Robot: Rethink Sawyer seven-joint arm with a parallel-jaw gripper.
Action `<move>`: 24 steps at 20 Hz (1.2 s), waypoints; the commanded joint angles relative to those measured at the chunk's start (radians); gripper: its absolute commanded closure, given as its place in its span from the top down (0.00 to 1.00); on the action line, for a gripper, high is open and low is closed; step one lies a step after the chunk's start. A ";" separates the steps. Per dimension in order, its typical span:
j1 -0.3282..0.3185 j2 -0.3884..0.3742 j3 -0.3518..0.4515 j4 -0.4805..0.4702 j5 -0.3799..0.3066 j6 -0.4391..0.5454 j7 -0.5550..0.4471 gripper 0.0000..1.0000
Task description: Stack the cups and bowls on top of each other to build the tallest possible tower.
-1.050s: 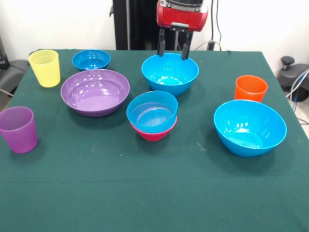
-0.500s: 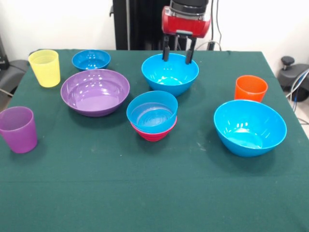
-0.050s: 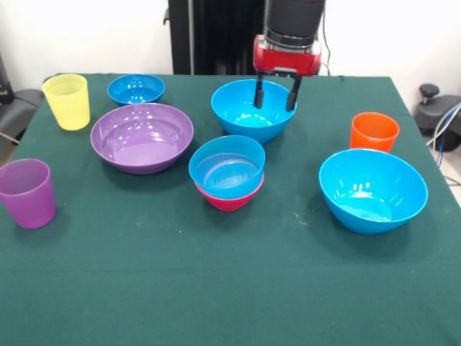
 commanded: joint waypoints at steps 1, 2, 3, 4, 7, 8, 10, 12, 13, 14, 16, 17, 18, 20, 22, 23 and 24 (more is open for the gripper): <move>0.010 0.044 0.029 -0.036 0.023 -0.011 0.132 1.00; 0.004 0.038 0.032 -0.032 0.021 -0.006 0.124 1.00; -0.007 0.031 0.038 -0.032 0.019 0.005 0.113 1.00; -0.016 0.027 0.043 -0.037 0.018 0.016 0.102 1.00; -0.042 0.028 0.061 -0.035 0.014 0.020 0.085 1.00; -0.040 0.031 0.058 -0.029 0.011 0.009 0.090 1.00; -0.037 0.036 0.056 -0.027 0.010 0.001 0.095 1.00; -0.024 0.053 0.047 -0.033 0.011 -0.016 0.108 1.00; -0.012 0.069 0.037 -0.041 0.012 -0.031 0.118 1.00; 0.001 0.091 0.026 -0.047 0.013 -0.053 0.131 1.00; 0.026 0.127 0.010 -0.065 0.020 -0.082 0.151 1.00; 0.037 0.132 0.005 -0.068 0.026 -0.088 0.158 1.00; 0.045 0.128 0.002 -0.066 0.033 -0.084 0.163 1.00; 0.057 0.091 0.004 -0.054 0.047 -0.043 0.162 1.00; 0.062 0.044 0.010 -0.033 0.060 -0.005 0.161 1.00; 0.064 0.023 0.014 -0.029 0.068 0.020 0.158 1.00; 0.062 0.004 0.021 -0.037 0.078 0.052 0.152 1.00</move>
